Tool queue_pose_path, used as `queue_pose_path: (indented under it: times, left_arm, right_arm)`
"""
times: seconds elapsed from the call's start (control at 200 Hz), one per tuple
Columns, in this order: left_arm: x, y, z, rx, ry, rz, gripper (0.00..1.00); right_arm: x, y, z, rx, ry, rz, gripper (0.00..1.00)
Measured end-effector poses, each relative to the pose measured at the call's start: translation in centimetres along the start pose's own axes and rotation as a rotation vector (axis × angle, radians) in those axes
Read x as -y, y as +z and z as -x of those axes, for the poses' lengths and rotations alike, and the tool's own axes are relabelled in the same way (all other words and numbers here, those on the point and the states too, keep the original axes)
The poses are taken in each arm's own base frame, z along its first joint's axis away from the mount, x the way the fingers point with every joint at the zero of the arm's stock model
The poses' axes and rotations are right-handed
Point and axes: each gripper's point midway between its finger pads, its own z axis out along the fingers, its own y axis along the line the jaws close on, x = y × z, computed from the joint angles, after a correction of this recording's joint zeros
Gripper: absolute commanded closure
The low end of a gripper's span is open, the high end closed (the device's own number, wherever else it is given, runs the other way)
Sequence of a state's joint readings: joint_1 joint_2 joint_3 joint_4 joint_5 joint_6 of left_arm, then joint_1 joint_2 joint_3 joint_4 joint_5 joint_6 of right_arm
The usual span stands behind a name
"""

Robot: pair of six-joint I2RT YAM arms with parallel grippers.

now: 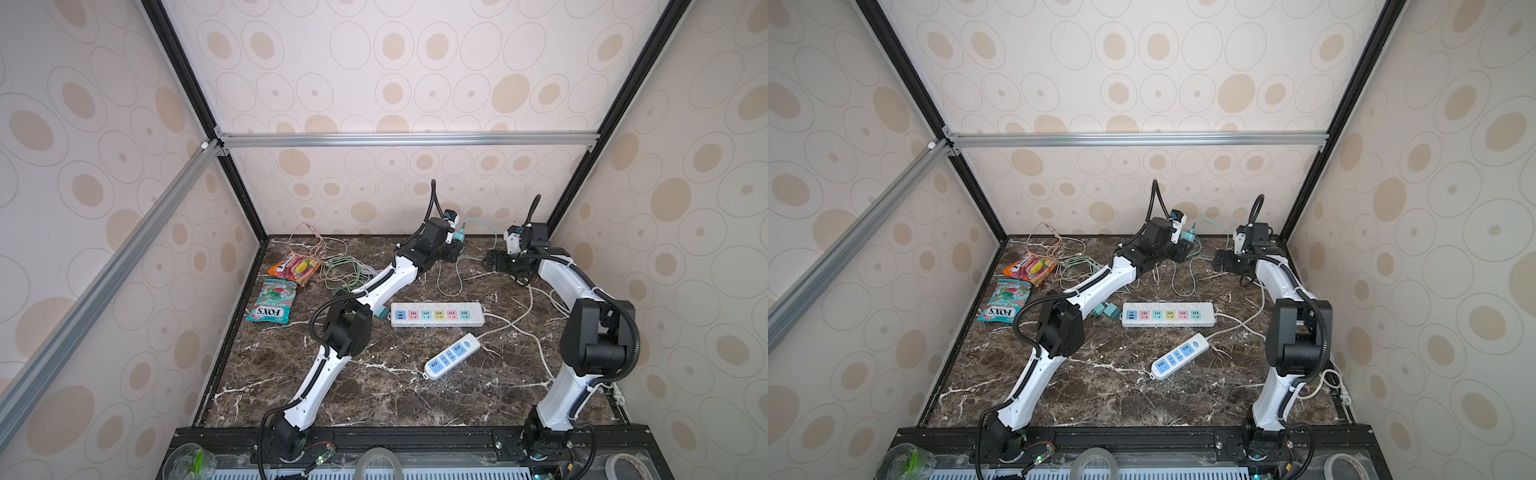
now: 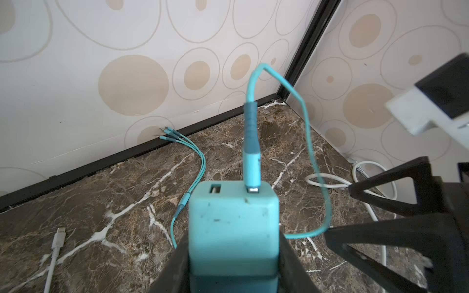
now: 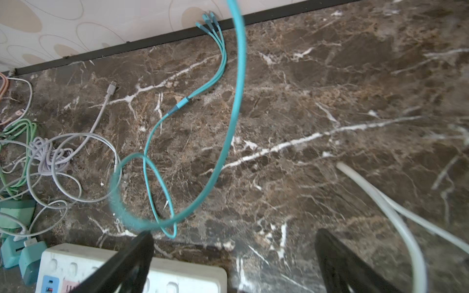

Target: Insert the plug

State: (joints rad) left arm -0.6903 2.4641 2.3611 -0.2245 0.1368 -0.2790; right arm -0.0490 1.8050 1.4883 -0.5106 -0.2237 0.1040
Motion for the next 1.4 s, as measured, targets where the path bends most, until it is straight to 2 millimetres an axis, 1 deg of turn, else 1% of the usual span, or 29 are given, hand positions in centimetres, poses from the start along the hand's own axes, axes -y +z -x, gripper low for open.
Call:
queue_pose_path:
  times: [0.105, 0.235, 0.3, 0.365, 0.435, 0.525, 0.605, 0.695, 0.84, 0.945, 1.065, 1.195, 1.301, 1.401]
  left_arm:
    - [0.0, 0.0, -0.1, -0.005, 0.026, 0.002, 1.0]
    - [-0.3, -0.1, -1.1, -0.046, 0.072, 0.013, 1.0]
    - [-0.4, -0.1, -1.4, -0.059, 0.099, 0.014, 1.0]
    - [-0.4, -0.1, -1.8, -0.074, 0.129, 0.014, 1.0]
    - [-0.5, -0.2, -2.1, -0.089, 0.167, 0.013, 1.0]
    - [-0.3, -0.4, -2.8, -0.112, 0.224, -0.007, 1.0]
    - [0.0, -1.1, -3.6, -0.14, 0.282, -0.034, 1.0]
    - [0.4, -1.9, -4.0, -0.153, 0.343, -0.062, 1.0]
    - [1.7, -3.2, -4.1, -0.153, 0.44, -0.14, 1.0]
    - [2.5, -3.7, -4.4, -0.149, 0.495, -0.195, 1.0]
    - [3.1, -4.1, -5.1, -0.141, 0.537, -0.242, 1.0]
    - [3.7, -4.8, -6.4, -0.119, 0.591, -0.282, 1.0]
    - [4.0, -5.9, -7.7, -0.094, 0.648, -0.3, 1.0]
    - [4.4, -6.8, -8.0, -0.048, 0.69, -0.313, 1.0]
  right_arm:
    - [-0.4, -2.8, 0.3, 0.03, 0.002, -0.016, 0.01]
    - [-1.4, -6.4, 0.4, 0.089, 0.004, 0.005, 0.01]
    - [-2.0, -7.6, 0.4, 0.109, 0.001, 0.027, 0.0]
    - [-2.6, -8.2, 0.3, 0.119, -0.003, 0.056, 0.0]
    - [-3.3, -8.4, 0.0, 0.117, -0.006, 0.098, 0.0]
    - [-4.7, -8.3, -0.9, 0.093, -0.013, 0.185, 0.01]
    - [-6.0, -8.5, -1.4, 0.071, -0.019, 0.259, 0.03]
    - [-6.9, -8.8, -1.8, 0.051, -0.023, 0.318, 0.05]
    - [-8.6, -8.6, -2.8, -0.005, -0.015, 0.435, 0.05]
    - [-10.0, -8.3, -3.3, -0.048, 0.013, 0.545, 0.09]
    - [-10.7, -7.6, -3.5, -0.088, 0.072, 0.607, 0.17]
    - [-11.1, -7.1, -3.0, -0.088, 0.11, 0.647, 0.27]
    - [-11.3, -7.0, -2.5, -0.067, 0.106, 0.664, 0.33]
    - [-11.6, -6.9, -2.6, -0.062, 0.087, 0.669, 0.41]
